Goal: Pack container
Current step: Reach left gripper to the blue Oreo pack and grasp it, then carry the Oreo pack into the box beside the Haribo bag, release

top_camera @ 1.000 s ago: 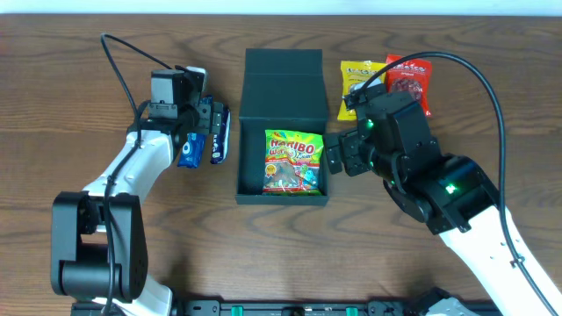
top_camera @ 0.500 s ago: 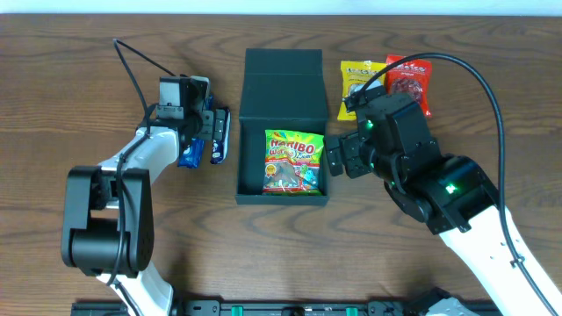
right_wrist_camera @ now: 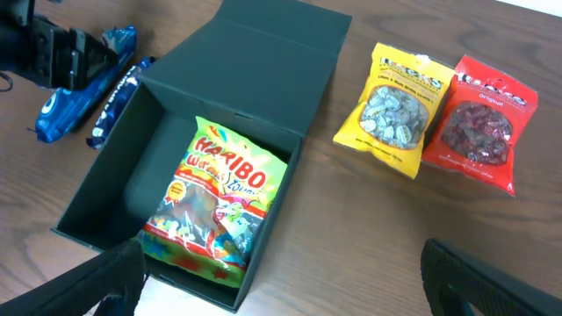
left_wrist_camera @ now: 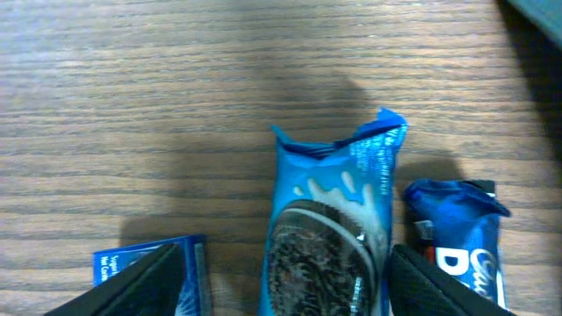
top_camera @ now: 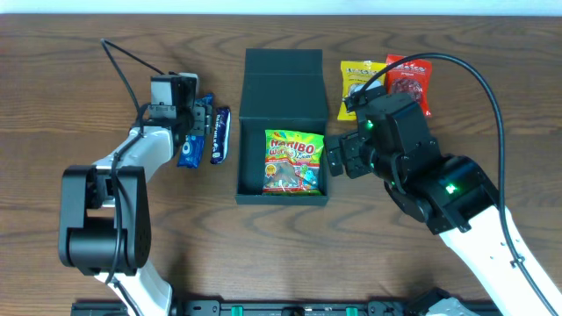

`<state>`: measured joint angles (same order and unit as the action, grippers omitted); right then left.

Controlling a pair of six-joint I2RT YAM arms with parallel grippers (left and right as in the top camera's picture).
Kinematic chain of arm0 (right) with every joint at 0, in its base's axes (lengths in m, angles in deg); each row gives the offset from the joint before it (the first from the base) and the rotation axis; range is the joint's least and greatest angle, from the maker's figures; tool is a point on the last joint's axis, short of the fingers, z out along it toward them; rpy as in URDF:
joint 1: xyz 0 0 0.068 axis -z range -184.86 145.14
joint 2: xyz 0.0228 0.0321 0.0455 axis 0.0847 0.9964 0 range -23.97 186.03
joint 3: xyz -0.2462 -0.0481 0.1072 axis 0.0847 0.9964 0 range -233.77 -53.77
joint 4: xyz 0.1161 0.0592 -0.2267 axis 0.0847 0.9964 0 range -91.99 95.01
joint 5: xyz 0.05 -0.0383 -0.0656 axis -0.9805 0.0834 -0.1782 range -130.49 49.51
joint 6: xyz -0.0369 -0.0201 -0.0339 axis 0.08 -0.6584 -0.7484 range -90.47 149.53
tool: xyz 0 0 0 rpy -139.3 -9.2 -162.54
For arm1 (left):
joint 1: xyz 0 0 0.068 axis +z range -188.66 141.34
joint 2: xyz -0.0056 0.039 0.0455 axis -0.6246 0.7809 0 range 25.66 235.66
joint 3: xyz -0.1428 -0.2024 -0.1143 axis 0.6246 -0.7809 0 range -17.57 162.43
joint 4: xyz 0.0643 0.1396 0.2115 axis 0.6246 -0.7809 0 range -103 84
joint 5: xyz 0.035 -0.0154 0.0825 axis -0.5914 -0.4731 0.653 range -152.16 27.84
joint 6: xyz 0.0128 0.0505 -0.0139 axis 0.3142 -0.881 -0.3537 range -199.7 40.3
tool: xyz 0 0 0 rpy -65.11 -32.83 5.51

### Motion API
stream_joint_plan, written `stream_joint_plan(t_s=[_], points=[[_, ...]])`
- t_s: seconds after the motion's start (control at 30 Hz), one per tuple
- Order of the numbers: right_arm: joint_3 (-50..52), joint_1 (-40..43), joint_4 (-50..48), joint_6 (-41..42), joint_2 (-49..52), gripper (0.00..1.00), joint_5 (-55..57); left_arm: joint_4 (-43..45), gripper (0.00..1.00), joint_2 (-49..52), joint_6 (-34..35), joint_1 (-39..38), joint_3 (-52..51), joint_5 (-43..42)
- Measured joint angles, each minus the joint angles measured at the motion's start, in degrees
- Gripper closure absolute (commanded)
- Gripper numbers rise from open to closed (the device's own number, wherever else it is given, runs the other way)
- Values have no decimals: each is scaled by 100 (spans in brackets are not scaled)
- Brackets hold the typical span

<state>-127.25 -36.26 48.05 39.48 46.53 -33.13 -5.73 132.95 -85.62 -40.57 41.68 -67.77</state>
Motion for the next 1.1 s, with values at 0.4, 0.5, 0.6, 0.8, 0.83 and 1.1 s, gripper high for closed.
stream_joint_plan(t_s=[0.4, 0.5, 0.6, 0.8, 0.83, 1.1], points=[[0, 0, 2, 0, 0, 1, -2, 2, 52, 304, 2, -7, 0, -304], [0, 0, 2, 0, 0, 1, -2, 2, 62, 339, 28, -7, 0, -326], [0, 0, 2, 0, 0, 1, -2, 17, 65, 352, 103, -7, 0, -348], [0, 0, 4, 0, 0, 1, -2, 13, 73, 350, 319, -7, 2, -345], [0, 0, 2, 0, 0, 1, -2, 7, 75, 350, 363, -7, 4, -345], [0, 0, 4, 0, 0, 1, 0, -538, 79, -232, 621, -7, 4, -345]])
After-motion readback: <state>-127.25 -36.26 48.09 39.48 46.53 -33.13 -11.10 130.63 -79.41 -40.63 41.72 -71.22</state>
